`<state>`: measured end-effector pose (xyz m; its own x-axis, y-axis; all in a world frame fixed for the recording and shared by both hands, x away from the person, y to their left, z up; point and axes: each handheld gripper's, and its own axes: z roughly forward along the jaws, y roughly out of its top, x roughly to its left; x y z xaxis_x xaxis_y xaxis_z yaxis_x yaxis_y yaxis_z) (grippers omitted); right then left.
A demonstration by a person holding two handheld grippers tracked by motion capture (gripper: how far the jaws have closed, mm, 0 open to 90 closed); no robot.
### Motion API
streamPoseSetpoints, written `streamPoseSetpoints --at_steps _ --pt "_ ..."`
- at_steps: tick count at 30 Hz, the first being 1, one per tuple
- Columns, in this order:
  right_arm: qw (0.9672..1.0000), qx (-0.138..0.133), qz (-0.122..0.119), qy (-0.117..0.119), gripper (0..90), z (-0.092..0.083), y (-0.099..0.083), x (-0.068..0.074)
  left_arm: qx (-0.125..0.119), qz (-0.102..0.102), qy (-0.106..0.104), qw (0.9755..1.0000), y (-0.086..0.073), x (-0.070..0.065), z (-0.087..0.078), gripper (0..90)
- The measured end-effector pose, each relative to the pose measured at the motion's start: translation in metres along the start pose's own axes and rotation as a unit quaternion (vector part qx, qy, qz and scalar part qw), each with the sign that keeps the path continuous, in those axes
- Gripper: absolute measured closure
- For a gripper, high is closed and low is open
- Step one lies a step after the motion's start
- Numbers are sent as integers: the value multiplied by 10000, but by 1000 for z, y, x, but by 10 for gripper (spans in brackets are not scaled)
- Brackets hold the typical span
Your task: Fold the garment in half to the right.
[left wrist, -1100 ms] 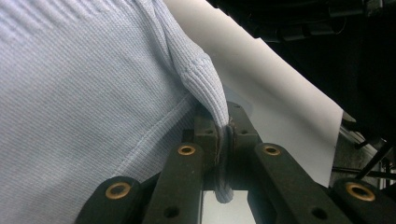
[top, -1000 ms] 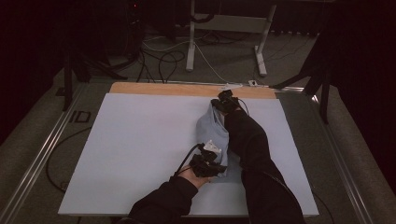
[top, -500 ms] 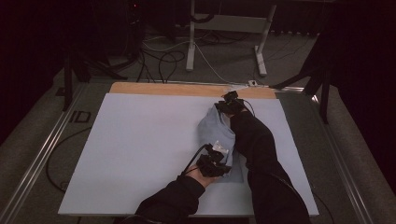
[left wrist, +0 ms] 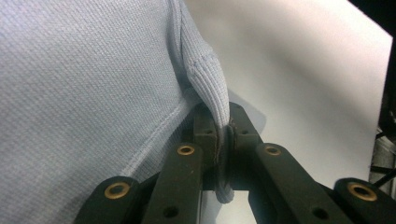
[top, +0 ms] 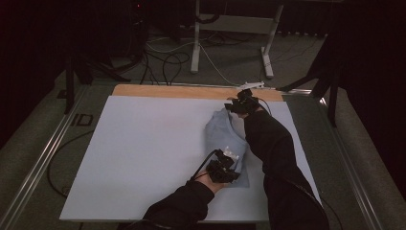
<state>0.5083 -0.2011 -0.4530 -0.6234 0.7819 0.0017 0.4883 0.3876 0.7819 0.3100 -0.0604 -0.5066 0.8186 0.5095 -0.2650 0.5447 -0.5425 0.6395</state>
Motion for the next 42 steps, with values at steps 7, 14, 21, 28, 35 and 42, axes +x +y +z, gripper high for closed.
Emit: streamPoseSetpoints --at_steps 7,14,21,28,35,42 --pt "9996 258 58 120 663 12 -7 7 12 35 64 10000 2 -4 3 842" --pt "9974 492 529 -36 483 25 -16 -1 53 45 90 9999 3 -5 7 846" --pt "9938 842 704 175 582 33 -26 -5 62 124 72 9999 6 -13 10 846" --pt "9942 1074 24 108 856 35 -26 4 46 119 91 9999 4 -11 12 847" --pt "9982 141 -530 226 867 21 -17 16 -9 83 159 9998 3 -11 11 845" --pt "9991 241 -292 190 867 32 -20 12 -33 51 174 9998 3 -13 10 843"
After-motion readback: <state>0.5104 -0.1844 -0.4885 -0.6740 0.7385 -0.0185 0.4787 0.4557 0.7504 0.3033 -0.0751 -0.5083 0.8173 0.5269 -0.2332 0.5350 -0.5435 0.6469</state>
